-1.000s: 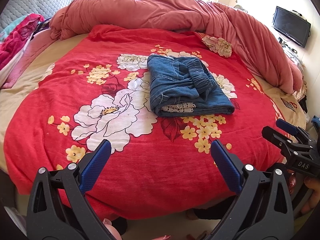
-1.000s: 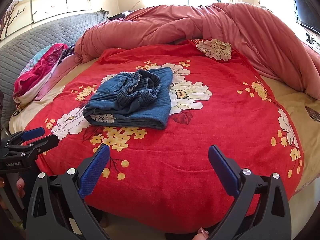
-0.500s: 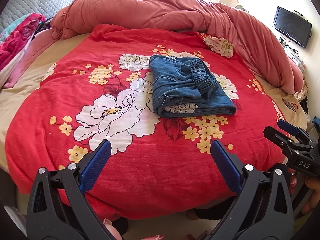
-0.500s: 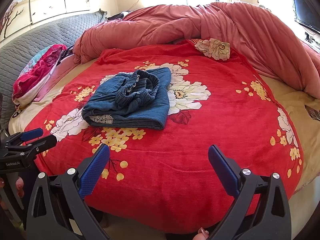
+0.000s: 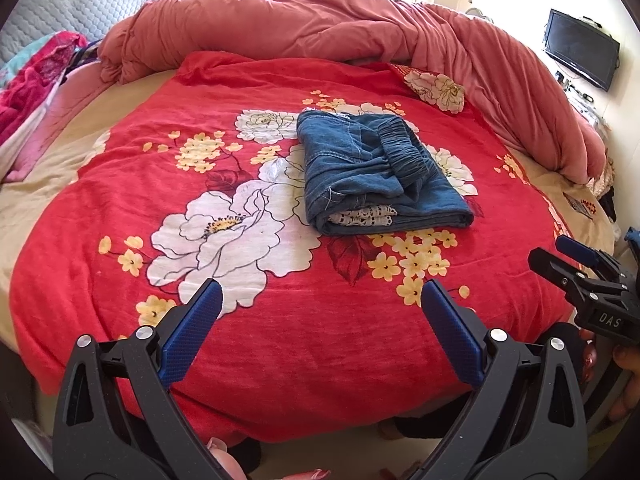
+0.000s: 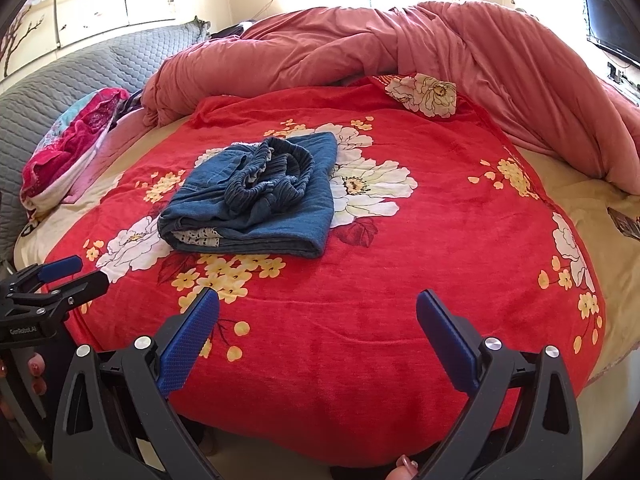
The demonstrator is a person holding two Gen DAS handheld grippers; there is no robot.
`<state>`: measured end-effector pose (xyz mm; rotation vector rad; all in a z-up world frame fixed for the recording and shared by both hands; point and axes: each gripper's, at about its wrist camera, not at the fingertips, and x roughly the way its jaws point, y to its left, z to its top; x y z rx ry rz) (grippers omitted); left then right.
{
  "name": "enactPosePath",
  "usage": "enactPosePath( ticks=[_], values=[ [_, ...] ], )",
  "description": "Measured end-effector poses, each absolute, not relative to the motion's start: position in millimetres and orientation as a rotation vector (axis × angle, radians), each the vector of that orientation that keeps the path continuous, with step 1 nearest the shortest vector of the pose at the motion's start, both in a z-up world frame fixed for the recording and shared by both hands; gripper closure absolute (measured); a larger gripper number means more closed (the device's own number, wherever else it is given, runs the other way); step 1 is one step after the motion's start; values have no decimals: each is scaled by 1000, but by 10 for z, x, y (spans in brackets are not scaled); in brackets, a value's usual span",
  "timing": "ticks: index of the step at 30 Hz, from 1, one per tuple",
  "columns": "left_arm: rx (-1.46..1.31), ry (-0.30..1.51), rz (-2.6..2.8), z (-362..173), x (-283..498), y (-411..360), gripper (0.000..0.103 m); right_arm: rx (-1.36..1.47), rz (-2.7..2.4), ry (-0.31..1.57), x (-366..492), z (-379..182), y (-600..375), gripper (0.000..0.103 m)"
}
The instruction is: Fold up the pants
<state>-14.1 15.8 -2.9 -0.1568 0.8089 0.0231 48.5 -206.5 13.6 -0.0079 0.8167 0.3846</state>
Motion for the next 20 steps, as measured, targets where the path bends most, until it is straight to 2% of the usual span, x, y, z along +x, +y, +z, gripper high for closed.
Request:
enactPosePath(
  ticks=[6,11,20],
  values=[
    [-158,837,108,-54,-49,365,9,-7,350,833,638,66,-2138,5],
    [-197,761,229,49,56,893,9,15,272,846,969,-1,-2416,5],
    [-195,912,444,-316,1106,2157,9,36,-139,910,2320,-256,-3811,5]
  ],
)
